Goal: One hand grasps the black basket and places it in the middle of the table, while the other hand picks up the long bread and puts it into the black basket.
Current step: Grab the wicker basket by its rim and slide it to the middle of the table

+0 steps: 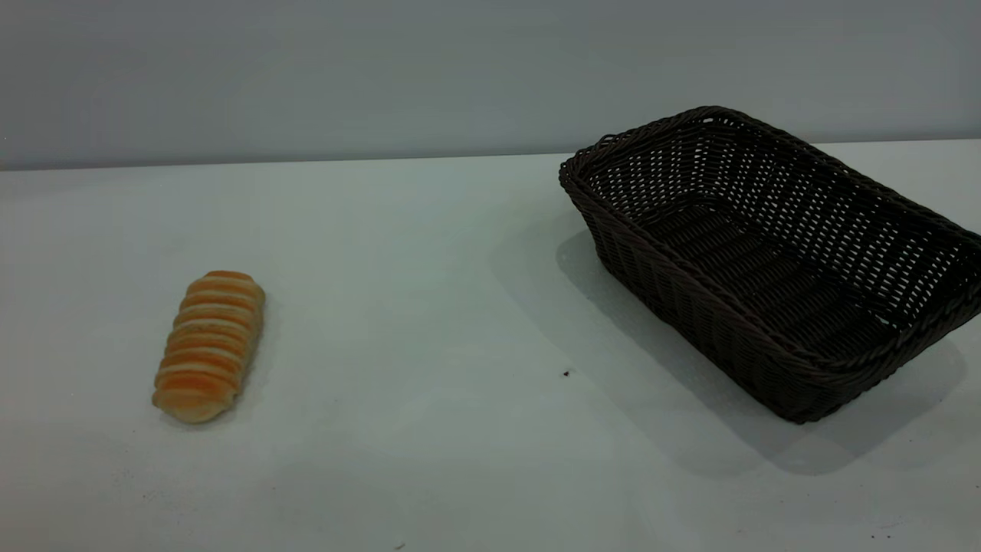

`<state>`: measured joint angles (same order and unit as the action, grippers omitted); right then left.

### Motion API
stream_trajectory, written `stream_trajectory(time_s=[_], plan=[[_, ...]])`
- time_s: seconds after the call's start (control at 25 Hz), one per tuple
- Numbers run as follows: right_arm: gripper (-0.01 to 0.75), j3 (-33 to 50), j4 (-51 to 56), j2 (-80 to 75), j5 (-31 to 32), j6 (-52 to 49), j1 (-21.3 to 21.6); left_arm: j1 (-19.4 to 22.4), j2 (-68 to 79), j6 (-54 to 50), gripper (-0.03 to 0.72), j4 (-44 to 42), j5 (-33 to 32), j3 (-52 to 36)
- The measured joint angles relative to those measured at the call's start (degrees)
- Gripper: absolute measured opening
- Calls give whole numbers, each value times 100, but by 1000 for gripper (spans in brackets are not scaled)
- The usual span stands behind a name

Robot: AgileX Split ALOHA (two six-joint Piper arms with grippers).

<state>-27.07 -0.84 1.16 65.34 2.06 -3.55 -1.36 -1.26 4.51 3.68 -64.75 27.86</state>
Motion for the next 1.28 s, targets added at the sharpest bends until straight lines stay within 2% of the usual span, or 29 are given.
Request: stream_trajectory(time_s=[0.52, 0.68, 0.8, 0.92, 1.08, 1.28], plan=[[248, -6, 5, -24, -16, 49, 0, 0, 98, 0, 579, -11, 45, 55], [344, -154, 84, -697, -390, 75, 0, 0, 1038, -127, 579, -22, 452, 375], [473, -232, 130, -1593, -904, 82, 0, 0, 2148, -50, 579, -6, 1040, 730], [568, -338, 314, -2727, -1228, 82, 0, 0, 3246, 54, 579, 56, 1498, 1219], [590, -584, 828, -4160, -1477, 31, 0, 0, 4402, 354, 579, 330, 1757, 1818], [589, -746, 1517, -5896, -2354, -386, 0, 0, 5265, 1061, 579, 790, 2004, 2063]])
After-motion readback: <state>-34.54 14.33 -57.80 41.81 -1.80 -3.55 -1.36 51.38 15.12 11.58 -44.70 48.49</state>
